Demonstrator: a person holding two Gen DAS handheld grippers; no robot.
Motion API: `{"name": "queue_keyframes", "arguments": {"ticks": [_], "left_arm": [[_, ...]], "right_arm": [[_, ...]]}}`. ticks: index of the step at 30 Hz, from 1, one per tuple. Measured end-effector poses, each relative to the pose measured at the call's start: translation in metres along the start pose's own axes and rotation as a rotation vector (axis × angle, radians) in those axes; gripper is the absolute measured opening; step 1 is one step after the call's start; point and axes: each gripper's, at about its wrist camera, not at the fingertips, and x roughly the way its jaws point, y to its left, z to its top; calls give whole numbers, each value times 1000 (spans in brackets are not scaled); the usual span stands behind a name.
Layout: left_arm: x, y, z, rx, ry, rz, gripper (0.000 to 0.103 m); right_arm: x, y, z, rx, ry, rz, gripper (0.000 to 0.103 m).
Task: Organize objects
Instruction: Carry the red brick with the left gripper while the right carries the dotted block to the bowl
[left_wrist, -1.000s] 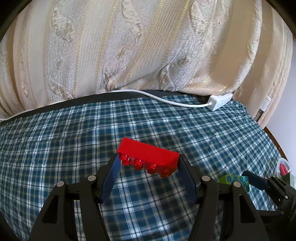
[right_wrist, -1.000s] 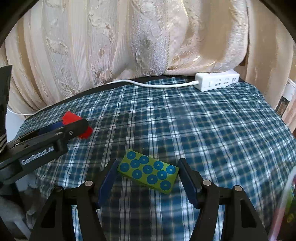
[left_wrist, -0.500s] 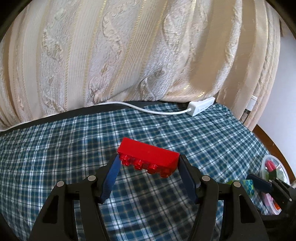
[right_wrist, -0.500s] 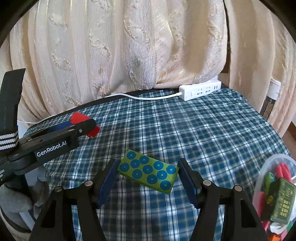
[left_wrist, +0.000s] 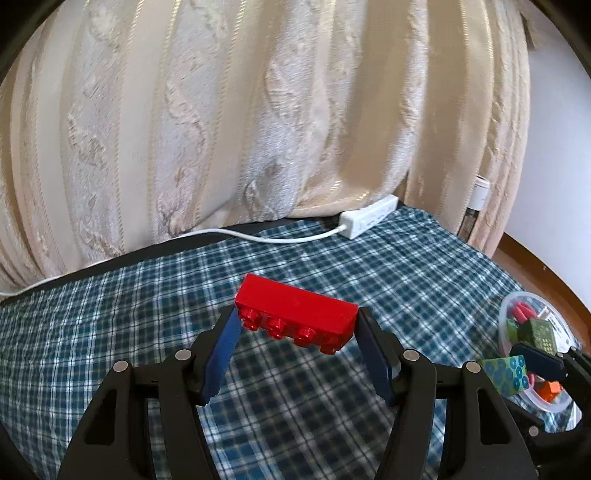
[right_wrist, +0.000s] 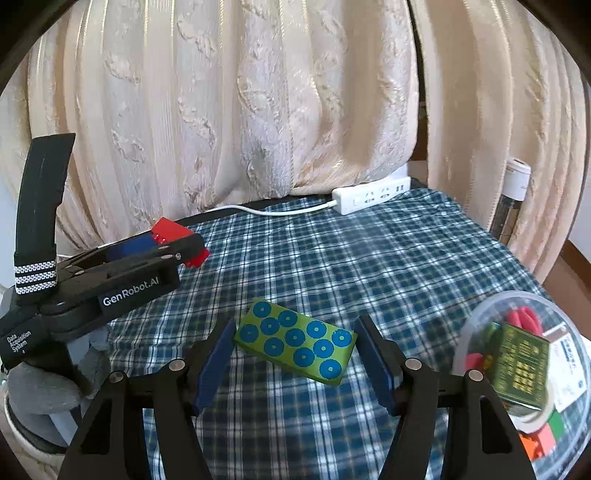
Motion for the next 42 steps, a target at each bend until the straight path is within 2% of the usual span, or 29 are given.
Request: {"name": "queue_keyframes", "arguments": {"ticks": [15,42], "left_arm": [[-23,-49,-10,101,-16,-61,64],[-17,-110,-38,207,66,-95,65]], "right_arm": [[-44,-44,-13,75,-47,-93,69],[-80,-139,-41,239,-72,-204,69]]}}
